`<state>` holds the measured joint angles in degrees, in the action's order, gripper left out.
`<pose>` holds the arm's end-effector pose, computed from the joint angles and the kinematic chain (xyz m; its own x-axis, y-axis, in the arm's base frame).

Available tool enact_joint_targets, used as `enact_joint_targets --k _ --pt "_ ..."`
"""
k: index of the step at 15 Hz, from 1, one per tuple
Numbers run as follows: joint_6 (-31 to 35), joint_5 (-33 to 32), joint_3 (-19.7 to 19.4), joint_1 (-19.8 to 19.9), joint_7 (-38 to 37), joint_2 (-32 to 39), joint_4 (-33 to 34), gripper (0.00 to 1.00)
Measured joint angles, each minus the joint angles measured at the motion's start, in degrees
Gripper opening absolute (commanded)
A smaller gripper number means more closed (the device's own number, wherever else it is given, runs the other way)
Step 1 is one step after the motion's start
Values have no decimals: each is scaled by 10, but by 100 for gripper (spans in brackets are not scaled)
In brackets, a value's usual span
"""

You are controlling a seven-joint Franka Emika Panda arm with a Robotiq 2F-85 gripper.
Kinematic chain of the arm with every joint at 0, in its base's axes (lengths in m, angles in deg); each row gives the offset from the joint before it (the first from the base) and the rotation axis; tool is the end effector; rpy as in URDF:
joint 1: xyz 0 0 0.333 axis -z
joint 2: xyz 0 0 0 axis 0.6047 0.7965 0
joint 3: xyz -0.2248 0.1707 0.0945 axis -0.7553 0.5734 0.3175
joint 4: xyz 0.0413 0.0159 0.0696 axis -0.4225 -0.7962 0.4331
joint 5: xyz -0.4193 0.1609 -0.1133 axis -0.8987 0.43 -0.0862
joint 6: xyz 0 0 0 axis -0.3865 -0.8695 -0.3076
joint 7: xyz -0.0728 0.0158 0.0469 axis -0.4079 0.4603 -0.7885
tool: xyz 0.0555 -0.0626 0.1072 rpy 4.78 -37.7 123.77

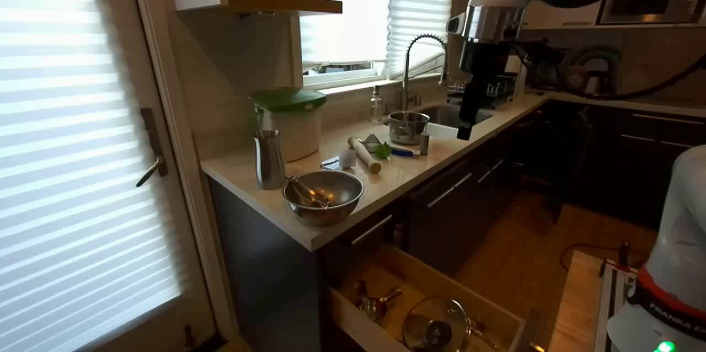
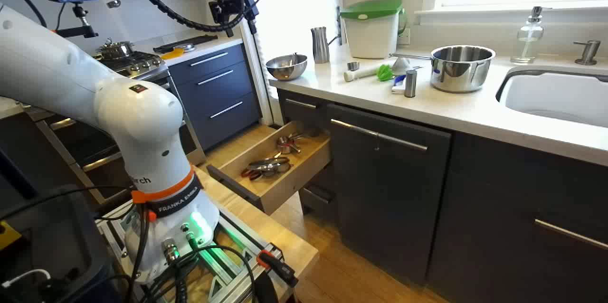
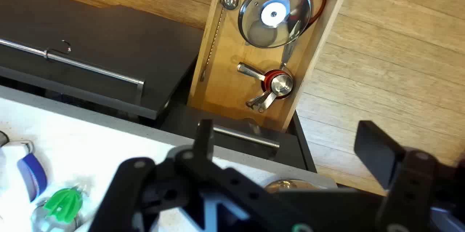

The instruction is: Put the measuring spoons in the pot

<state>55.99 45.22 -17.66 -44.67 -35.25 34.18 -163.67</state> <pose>0.4319 0.1355 0.4906 0.9551 0.2767 0.1055 0.2696 -0.9599 0.0767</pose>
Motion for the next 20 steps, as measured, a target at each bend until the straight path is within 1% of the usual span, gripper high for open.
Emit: enact_joint_targets --k 15,17,20 --pt "2 1 0 0 -1 2 3 100" --pt "39 8 -2 1 -18 21 29 100" --pt "133 41 -18 3 -30 83 99 100"
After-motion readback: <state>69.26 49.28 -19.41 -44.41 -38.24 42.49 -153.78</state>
